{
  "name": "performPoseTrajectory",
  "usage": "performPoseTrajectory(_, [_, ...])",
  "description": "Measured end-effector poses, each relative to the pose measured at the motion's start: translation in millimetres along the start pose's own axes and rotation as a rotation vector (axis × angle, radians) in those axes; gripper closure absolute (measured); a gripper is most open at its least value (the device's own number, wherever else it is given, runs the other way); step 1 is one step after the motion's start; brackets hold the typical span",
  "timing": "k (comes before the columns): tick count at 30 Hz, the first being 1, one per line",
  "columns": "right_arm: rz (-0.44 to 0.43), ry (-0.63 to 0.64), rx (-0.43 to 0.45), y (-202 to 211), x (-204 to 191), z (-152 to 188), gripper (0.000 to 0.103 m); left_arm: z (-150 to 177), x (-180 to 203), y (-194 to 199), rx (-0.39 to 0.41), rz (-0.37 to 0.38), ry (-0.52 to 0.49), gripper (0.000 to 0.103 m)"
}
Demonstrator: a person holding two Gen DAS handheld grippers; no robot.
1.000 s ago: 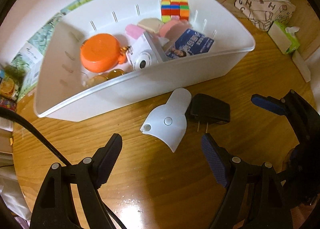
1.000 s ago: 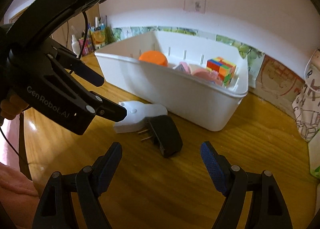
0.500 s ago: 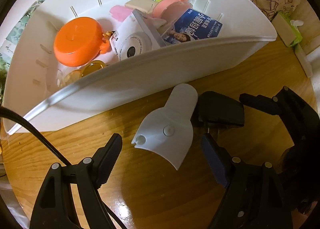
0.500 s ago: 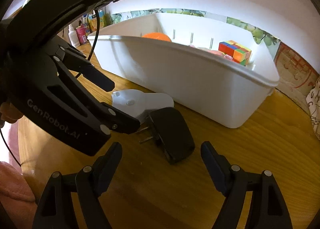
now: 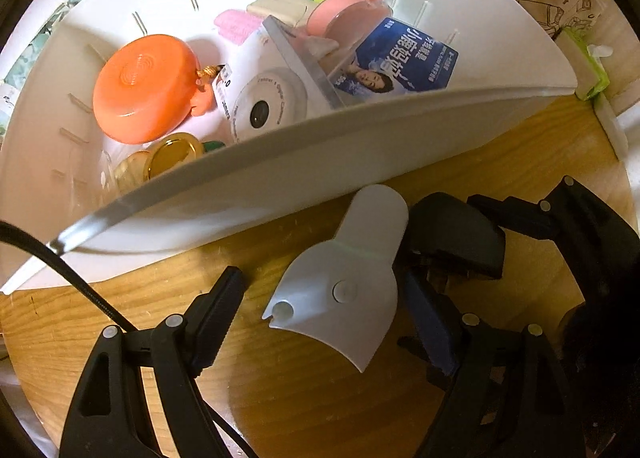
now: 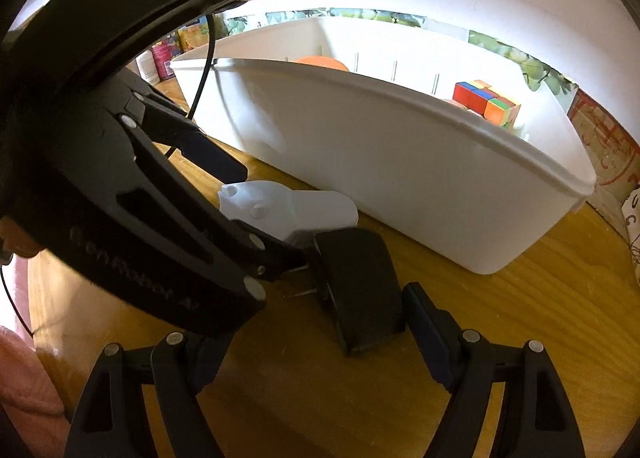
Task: Organize rigid objects
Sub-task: 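Grasp the white plastic clip with the left gripper while the right grasps the black plug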
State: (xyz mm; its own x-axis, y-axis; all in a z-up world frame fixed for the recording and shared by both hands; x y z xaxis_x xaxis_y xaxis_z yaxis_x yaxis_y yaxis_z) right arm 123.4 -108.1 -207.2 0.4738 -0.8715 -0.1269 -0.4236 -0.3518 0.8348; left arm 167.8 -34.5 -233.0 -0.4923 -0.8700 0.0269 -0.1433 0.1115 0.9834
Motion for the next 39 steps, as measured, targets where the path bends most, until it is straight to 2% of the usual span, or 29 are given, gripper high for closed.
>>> performPoseTrajectory(4, [0.016, 0.011, -0.002, -5, -2, -4, 0.022, -8, 2, -4, 0.010, -0.015, 0.003, 0.021])
performPoseTrajectory(6, [0.013, 0.015, 0.001, -5, -3, -5, 0.026, -11, 7, -4, 0.017, -0.031, 0.001, 0.023])
performPoseTrajectory(8, [0.016, 0.012, 0.003, -5, -3, -6, 0.027, -12, 11, -3, 0.028, -0.037, -0.006, 0.031])
performPoseTrajectory(11, [0.023, -0.002, 0.011, -4, 1, -6, 0.034, -13, 18, 1, 0.039, -0.037, -0.008, 0.038])
performPoseTrajectory(15, [0.018, -0.011, 0.019, -1, 3, -5, 0.045, -17, 22, 3, 0.043, -0.039, 0.006, 0.040])
performPoseTrajectory(24, [0.015, 0.004, -0.009, 4, 0, 1, 0.048, -3, 21, 12, 0.043, -0.044, 0.022, 0.040])
performPoseTrajectory(32, [0.010, 0.020, -0.038, 16, -6, 16, 0.048, 13, 20, 13, 0.044, -0.060, 0.081, 0.040])
performPoseTrajectory(39, [0.019, 0.024, -0.058, 24, -8, 29, 0.049, 40, 21, 17, 0.033, -0.068, 0.130, 0.041])
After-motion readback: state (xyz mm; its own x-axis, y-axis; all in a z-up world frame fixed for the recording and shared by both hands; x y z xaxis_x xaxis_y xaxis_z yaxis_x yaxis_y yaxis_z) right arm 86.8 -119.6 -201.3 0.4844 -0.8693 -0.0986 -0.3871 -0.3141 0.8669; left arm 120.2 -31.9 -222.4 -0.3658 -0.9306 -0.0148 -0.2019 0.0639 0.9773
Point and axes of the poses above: each gripper's, at about its wrist camera, not at the fingertips, and y roughly against the way its jaws point, x to its right, z to its underside, the point moved 4 cm from there along -y, roughly the way its jaws point, and after that the axes turned 9 degrees about -y, right-handed, at the moved point
